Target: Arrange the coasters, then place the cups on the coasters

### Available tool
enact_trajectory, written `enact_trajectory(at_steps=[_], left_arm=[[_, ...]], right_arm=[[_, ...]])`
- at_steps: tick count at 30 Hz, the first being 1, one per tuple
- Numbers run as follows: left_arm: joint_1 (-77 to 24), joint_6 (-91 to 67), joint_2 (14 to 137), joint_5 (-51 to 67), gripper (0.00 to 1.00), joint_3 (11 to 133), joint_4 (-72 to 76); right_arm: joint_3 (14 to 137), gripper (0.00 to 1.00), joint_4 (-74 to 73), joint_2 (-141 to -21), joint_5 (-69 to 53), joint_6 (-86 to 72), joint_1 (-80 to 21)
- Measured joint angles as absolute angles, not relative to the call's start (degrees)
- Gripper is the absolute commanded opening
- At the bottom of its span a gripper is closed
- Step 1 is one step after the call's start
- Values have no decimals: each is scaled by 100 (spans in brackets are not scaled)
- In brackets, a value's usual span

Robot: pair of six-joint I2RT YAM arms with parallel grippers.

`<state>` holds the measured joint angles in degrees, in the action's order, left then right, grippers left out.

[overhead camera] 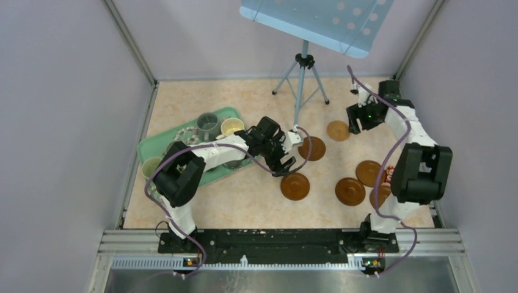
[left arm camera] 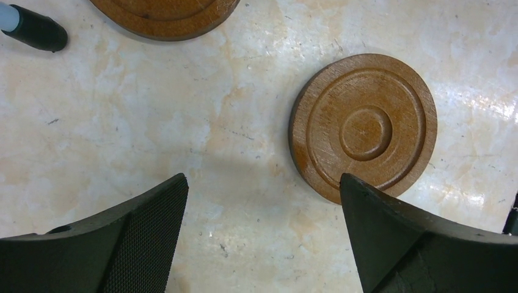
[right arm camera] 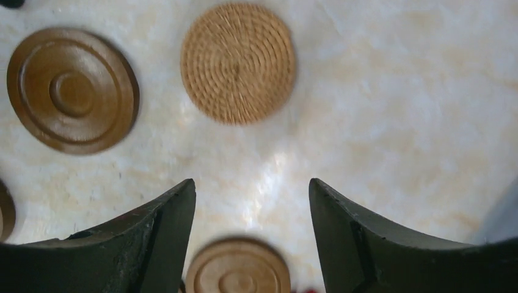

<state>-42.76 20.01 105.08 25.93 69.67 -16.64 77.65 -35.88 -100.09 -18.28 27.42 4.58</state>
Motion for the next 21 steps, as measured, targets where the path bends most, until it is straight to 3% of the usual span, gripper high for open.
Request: enact_trajectory(at_steps=[10,21], left_arm=[[-4278,2078,10088,2591,99,6685,-1719],[-4274,2084,10038,2589,99,6508,-1710]], right_arm=[[6053,60,-4960,-7905,-1955,3994,2504],[5334,54,-4991,-7848,-1920,4344,2379]])
